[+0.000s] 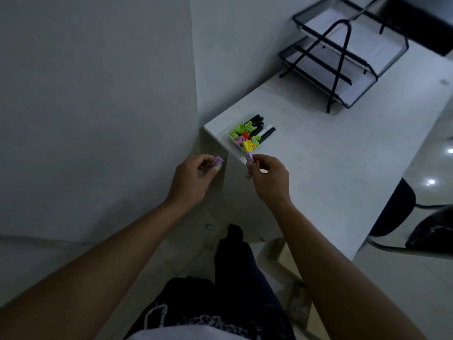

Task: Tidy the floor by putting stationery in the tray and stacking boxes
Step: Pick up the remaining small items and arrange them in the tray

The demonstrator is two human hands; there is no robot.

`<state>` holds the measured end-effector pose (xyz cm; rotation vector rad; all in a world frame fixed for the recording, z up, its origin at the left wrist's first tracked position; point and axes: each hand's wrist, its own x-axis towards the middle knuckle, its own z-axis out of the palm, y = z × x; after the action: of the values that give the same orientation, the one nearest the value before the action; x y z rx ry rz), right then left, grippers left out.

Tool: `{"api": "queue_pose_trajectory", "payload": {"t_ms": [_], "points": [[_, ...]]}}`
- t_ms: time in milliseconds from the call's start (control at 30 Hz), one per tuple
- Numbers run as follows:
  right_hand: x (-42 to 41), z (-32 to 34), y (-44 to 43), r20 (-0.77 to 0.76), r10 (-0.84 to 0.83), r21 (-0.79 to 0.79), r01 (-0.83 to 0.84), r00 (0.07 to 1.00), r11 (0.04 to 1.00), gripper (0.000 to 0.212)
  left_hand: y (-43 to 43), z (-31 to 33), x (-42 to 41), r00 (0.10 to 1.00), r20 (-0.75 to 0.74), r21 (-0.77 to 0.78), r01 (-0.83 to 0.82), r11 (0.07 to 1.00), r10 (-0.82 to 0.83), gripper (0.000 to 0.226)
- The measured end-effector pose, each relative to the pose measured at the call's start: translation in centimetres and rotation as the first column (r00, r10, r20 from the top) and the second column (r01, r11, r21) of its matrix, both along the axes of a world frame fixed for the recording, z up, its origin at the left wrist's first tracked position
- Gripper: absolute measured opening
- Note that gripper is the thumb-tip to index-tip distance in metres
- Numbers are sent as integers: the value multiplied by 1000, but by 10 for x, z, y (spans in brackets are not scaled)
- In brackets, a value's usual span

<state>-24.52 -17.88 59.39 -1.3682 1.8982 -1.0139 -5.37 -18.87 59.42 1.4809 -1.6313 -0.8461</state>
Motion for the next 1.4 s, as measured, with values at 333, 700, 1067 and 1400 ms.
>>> {"api": "queue_pose_trajectory", "payload": {"t_ms": [333, 700, 1067, 1400], "points": [[-75, -17, -143, -3, 91, 167, -89, 996, 982, 22, -101, -15, -63, 996, 67, 143, -70, 987, 61, 16], [-91, -52, -248, -158, 357, 315, -296, 920, 902, 32, -173, -31, -103, 993, 83, 216, -104, 971, 88, 16], [-105, -56, -244, -302, 510, 155, -487, 805, 860, 25, -199, -43, -124, 976, 214, 234, -94, 968, 43, 20], [-127, -65, -241, -362, 544, 122, -540, 757, 832, 19, -220, -44, -147, 945, 302, 311, 28, 950, -127, 17]]}}
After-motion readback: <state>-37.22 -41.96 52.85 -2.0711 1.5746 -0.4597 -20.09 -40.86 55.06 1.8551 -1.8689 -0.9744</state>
